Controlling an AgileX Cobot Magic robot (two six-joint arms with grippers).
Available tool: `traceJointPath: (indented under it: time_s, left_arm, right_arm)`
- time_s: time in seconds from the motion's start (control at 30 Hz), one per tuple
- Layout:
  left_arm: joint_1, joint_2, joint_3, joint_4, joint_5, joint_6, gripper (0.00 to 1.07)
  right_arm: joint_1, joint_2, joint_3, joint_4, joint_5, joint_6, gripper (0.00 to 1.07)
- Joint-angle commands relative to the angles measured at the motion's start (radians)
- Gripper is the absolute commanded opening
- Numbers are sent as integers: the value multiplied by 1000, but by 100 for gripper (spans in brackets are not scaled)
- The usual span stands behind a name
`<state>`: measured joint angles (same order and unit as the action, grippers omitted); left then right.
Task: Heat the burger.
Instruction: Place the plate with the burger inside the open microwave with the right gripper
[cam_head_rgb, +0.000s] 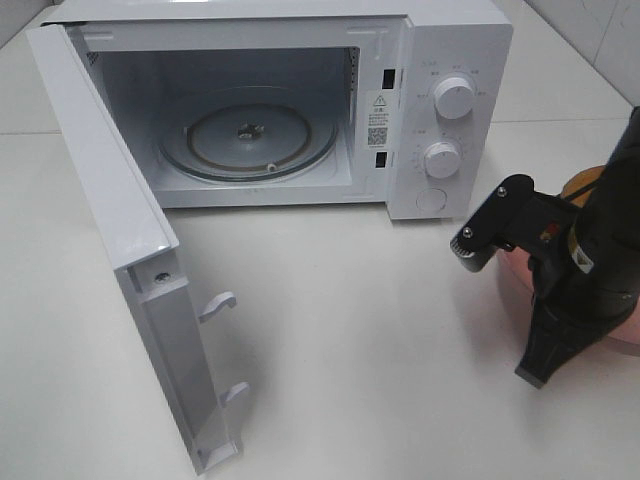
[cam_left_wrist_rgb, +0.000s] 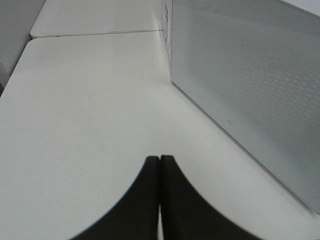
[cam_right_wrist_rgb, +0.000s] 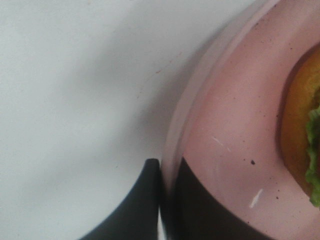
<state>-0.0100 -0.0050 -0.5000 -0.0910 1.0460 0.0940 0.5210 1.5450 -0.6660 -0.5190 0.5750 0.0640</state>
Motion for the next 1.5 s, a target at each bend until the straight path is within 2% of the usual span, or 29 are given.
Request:
traceJointPath:
  time_s: [0.03, 0.3, 0.53, 0.7, 1.23, 1.5]
  left_arm:
    - [-3, -20, 3, -7, -9, 3, 0]
    - [-3, -20, 3, -7, -9, 3, 0]
    - [-3, -20, 3, -7, -9, 3, 0]
    - [-3, -20, 3, -7, -9, 3, 0]
    - [-3, -20, 3, -7, -9, 3, 0]
    - [-3, -20, 3, -7, -9, 3, 0]
  right_arm:
    - [22, -56, 32, -47, -19, -64, 0]
    - [96, -212, 143, -29, -20, -224, 0]
    - [144, -310, 227, -12, -21, -493, 0]
    - [144, -311, 240, -3, -25, -717, 0]
    - [144, -311, 237, 6, -147, -926, 0]
    - [144, -308, 233, 193, -265, -1102, 0]
